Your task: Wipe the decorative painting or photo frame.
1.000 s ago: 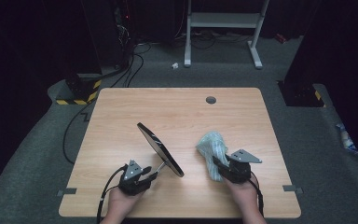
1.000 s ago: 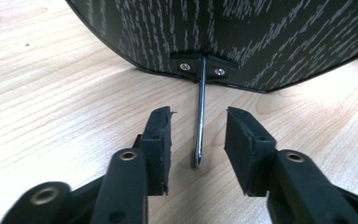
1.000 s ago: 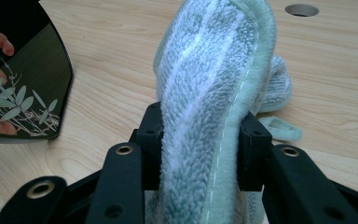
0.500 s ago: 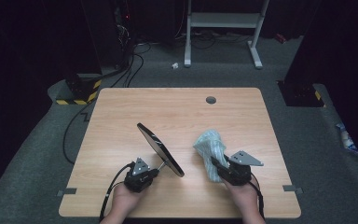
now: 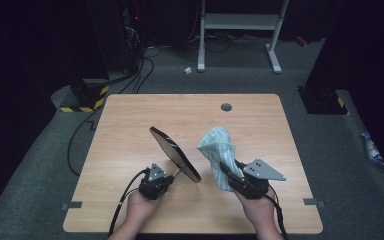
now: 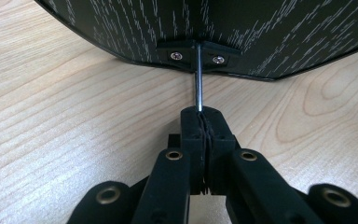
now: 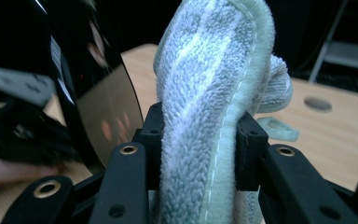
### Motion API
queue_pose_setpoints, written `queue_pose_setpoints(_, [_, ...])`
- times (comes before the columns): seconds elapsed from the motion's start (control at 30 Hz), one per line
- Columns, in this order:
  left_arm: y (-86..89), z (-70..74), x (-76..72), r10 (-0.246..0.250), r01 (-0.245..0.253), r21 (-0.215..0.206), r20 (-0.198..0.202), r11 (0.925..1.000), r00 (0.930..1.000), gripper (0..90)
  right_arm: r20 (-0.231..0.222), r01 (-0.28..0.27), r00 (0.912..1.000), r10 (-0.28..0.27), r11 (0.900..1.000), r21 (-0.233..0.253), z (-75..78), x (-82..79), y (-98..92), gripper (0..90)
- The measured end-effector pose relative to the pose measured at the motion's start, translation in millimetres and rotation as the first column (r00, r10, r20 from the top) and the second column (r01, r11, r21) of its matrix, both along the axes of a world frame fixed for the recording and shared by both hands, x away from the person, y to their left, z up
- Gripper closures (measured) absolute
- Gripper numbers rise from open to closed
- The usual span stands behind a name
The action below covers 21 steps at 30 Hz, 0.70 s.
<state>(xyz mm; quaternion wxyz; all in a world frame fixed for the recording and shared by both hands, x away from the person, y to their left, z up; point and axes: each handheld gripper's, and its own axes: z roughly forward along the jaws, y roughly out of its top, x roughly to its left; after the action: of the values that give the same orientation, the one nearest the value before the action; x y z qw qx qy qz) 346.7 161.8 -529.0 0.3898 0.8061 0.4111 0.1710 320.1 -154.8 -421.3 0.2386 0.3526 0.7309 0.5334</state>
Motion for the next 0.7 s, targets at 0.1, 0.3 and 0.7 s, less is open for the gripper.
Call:
queue_pose_setpoints(0.1, [0.1, -0.1, 0.0, -0.002, 0.002, -0.006, -0.006, 1.0000, 1.0000, 88.0, 0.038, -0.021, 0.9991, 0.020, 0.999, 0.033, 16.0, -4.3, 5.0, 63.8])
queue_pose_setpoints(0.3, [-0.2, -0.1, -0.1, -0.002, 0.002, -0.004, -0.005, 1.0000, 1.0000, 87.9, 0.110, -0.067, 0.9922, 0.058, 0.995, 0.079, 50.2, -9.8, 20.8, 64.7])
queue_pose_setpoints(0.7, [-0.7, -0.2, -0.4, -0.003, 0.003, -0.005, -0.008, 1.0000, 1.0000, 87.9, 0.203, -0.190, 0.9644, 0.169, 0.978, 0.084, 93.4, -6.2, 74.1, 65.3])
